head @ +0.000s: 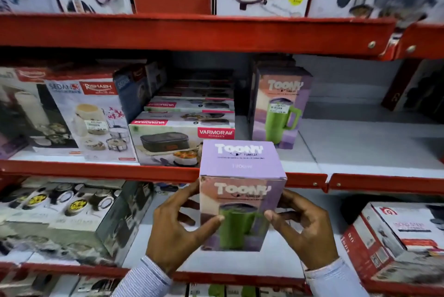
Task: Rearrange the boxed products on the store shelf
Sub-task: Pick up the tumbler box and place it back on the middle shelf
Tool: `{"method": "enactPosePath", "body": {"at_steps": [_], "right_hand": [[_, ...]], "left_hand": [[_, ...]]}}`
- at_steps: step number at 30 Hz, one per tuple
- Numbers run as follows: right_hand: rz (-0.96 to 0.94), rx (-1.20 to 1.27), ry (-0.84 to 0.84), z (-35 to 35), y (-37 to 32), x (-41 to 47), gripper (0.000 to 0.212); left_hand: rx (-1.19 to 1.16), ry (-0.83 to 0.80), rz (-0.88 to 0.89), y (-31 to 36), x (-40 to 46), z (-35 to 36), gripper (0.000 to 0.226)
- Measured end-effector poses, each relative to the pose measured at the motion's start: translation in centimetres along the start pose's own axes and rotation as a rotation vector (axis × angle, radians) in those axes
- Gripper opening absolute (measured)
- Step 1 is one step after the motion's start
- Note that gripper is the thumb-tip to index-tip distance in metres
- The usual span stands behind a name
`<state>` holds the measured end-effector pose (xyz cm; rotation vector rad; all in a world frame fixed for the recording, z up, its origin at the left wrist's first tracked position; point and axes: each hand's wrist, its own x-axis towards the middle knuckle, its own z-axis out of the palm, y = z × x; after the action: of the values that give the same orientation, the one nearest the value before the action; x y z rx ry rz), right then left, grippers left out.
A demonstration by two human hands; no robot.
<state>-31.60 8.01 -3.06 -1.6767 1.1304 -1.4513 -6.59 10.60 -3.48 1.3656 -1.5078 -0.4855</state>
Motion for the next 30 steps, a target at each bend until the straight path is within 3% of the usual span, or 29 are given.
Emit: {"method": "enactPosePath", "body": {"at_steps": [3,5,7,10,19,30], "right_hand": [[-0.055,0.008,0.022,-0.8,-0.6,0.0,0.052],[-0.042,0.04,0.022,-1.2,-1.0,1.4,0.045],[-0.216,0.019,0.168,-5.6,-4.2,4.0,0.042],[-0.226,0.018,0.179,-6.4,-4.5,6.6,0.04],[-0.153,0.001,0.174,-8.3,-2.0,11.3,0.037],[-0.058,-0.105,0.122,-8.2,1.9,15.2,0.035]], "left_hand": [[0.009,0.043,0.051,0.9,0.3,0.3,0.087],[0.009,0.068,0.063,2.2,1.7,0.6,0.082],[0.001,0.104,0.214,7.4,5.2,2.8,0.076],[-0.08,0.069,0.263,9.3,7.5,4.1,0.071],[-0.114,0.062,0.222,9.5,11.6,9.5,0.072],[0.054,0.022,0.098,7.9,14.3,12.1,0.059]]}}
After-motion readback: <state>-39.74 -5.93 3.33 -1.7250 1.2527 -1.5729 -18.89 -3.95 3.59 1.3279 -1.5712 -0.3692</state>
